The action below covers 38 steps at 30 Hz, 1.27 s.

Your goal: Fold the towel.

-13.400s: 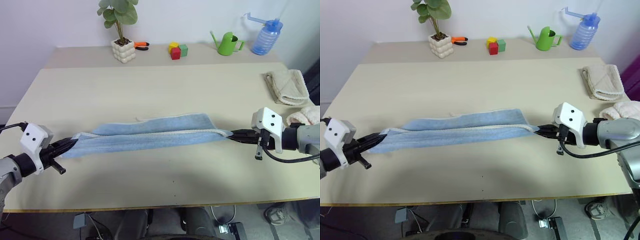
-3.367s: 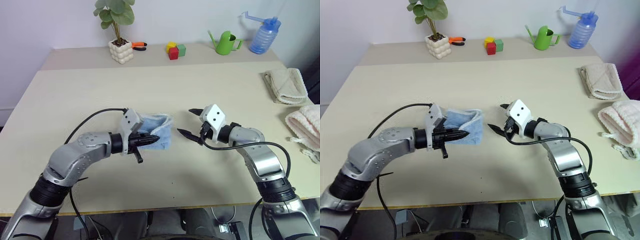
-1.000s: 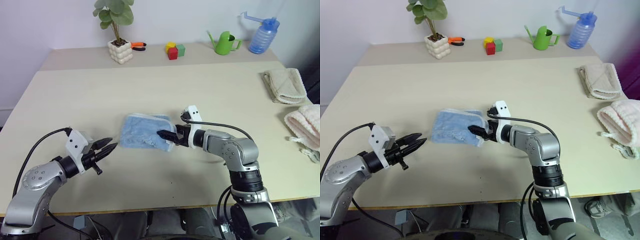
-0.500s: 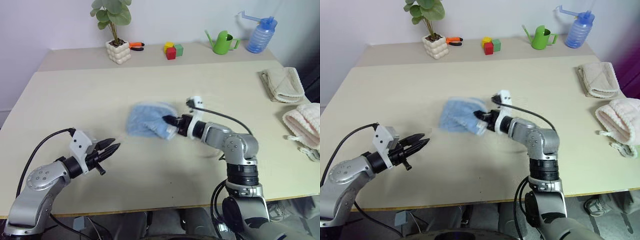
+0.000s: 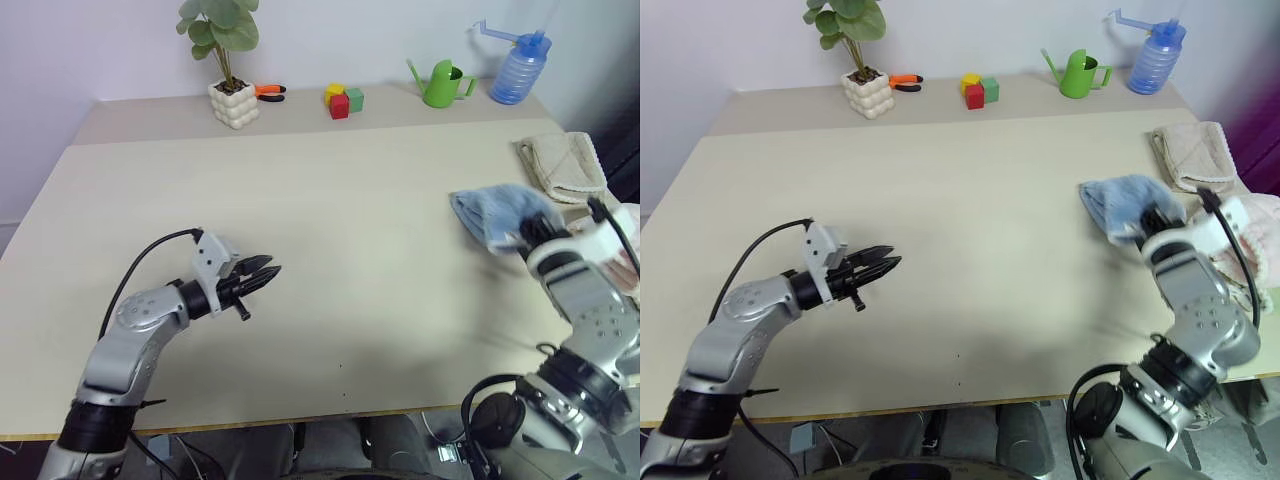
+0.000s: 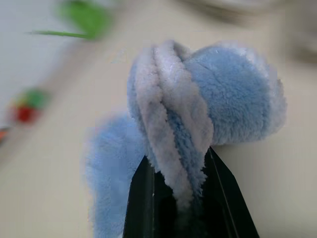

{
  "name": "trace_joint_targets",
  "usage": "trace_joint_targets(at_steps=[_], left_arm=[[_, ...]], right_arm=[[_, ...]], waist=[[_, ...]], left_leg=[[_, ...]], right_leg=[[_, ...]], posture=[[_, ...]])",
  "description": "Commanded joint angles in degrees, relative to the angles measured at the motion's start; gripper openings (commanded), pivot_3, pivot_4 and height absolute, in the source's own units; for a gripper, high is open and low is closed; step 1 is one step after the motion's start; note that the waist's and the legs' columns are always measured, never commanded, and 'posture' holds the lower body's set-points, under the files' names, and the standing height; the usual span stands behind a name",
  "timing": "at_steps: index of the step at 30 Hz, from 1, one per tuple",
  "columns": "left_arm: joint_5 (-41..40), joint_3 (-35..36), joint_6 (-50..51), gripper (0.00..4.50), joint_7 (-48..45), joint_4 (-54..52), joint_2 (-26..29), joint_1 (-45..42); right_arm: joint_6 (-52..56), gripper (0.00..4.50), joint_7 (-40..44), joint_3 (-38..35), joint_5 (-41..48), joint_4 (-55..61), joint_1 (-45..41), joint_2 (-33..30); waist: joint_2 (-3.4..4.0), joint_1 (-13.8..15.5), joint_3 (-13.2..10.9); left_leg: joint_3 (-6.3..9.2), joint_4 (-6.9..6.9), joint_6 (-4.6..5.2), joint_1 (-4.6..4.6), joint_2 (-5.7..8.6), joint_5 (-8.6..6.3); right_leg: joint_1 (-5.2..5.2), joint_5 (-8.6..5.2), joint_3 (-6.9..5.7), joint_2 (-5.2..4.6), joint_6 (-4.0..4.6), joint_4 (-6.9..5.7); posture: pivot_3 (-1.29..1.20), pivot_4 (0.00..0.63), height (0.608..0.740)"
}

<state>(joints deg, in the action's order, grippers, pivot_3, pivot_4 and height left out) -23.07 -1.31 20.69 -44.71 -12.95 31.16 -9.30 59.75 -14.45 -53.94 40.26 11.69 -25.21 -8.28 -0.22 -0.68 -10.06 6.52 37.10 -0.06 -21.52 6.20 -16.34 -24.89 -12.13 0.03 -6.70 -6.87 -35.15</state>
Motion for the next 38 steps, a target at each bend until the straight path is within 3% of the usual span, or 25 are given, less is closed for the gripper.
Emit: trace_joint_targets(at_steps=[1, 2, 5, 12, 17, 21, 24, 29, 38], left_arm=[[0.80, -0.95, -1.79, 1.11, -1.31, 0.68, -0.55, -1.56], [0.93, -1.12, -1.91, 1.11, -1.47, 1.06, -0.71, -1.89], [1.52, -1.41, -2.66, 1.11, -2.15, 2.28, -0.73, -2.13], [1.87, -0.49, -3.62, 1.11, -2.90, 4.07, -0.37, -2.16], [4.11, 1.66, -6.74, 1.11, -0.04, 8.25, -0.68, -3.77], [7.65, 5.23, -12.05, 1.11, 5.92, 14.28, -1.02, -5.97], [8.09, 6.97, -13.75, 1.11, 7.38, 14.84, -0.92, -5.47], [5.85, 11.06, -12.30, 1.11, 7.71, 9.30, 0.43, -0.08], [4.15, 12.94, -8.82, 1.11, 9.47, 0.11, -0.74, 7.25]], right_arm=[[-0.08, 0.05, -3.47, -1.74, 3.62, 4.52, 0.52, -0.31], [0.16, 0.05, -3.78, -1.73, 4.79, 5.18, 1.05, -0.37], [0.54, 1.02, -4.34, -2.03, 8.49, 6.62, 2.43, -0.75], [-4.19, 4.48, -3.49, 1.63, 6.42, 8.34, 5.10, -7.44], [-11.88, 4.48, 5.10, 12.58, -5.26, 8.89, 12.15, -20.31], [-21.70, 4.48, 12.47, 19.78, -13.43, 6.77, 14.78, -27.11], [-25.09, 4.48, 19.76, 23.90, -13.44, 6.50, 13.97, -28.70], [-31.04, 4.48, 41.35, 38.02, -11.43, 10.59, 15.89, -32.41], [-33.25, 4.48, 54.00, 46.46, -12.52, 2.90, 11.30, -31.81]], waist=[[0.19, -0.21, 0.00], [0.25, -0.22, 0.01], [0.29, -0.11, 0.03], [0.31, 0.05, 0.03], [0.31, 0.10, 0.03], [0.29, -0.12, 0.02], [0.28, -0.14, 0.02], [0.21, -0.12, -0.03], [0.06, 1.57, -0.11]], left_leg=[[-0.05, 0.00, 0.01, 0.01, 0.01, 0.00], [-0.08, 0.00, 0.02, 0.03, 0.00, -0.01], [-0.07, 0.00, 0.02, 0.03, -0.03, -0.01], [-0.07, 0.05, 0.06, 0.03, 0.00, -0.02], [-0.07, 0.05, 0.07, 0.02, 0.00, -0.02], [-0.10, 0.06, 0.06, 0.08, -0.04, -0.02], [-0.11, 0.06, 0.06, 0.11, -0.05, -0.02], [-0.09, 0.07, 0.08, 0.08, -0.06, -0.03], [0.03, 0.24, 0.10, 0.05, 0.00, -0.06]], right_leg=[[0.00, 0.00, 0.05, 0.00, 0.00, 0.00], [-0.01, 0.00, 0.08, 0.00, -0.01, -0.01], [-0.01, 0.00, 0.08, 0.04, 0.00, -0.02], [0.04, 0.00, 0.07, 0.01, -0.02, -0.01], [0.04, -0.02, 0.05, 0.03, -0.03, 0.01], [0.10, -0.02, 0.04, 0.05, -0.04, 0.01], [0.12, -0.02, 0.04, 0.06, -0.04, 0.01], [0.11, -0.02, 0.03, 0.07, -0.05, 0.08], [0.23, -0.01, -0.05, -0.02, -0.06, 0.12]], posture=[[0.00, 0.150, 0.732], [0.00, 0.150, 0.732], [0.00, 0.150, 0.732], [0.00, 0.150, 0.732], [0.00, 0.150, 0.732], [0.00, 0.150, 0.732], [0.00, 0.150, 0.732], [0.00, 0.150, 0.732], [0.00, 0.150, 0.732]])
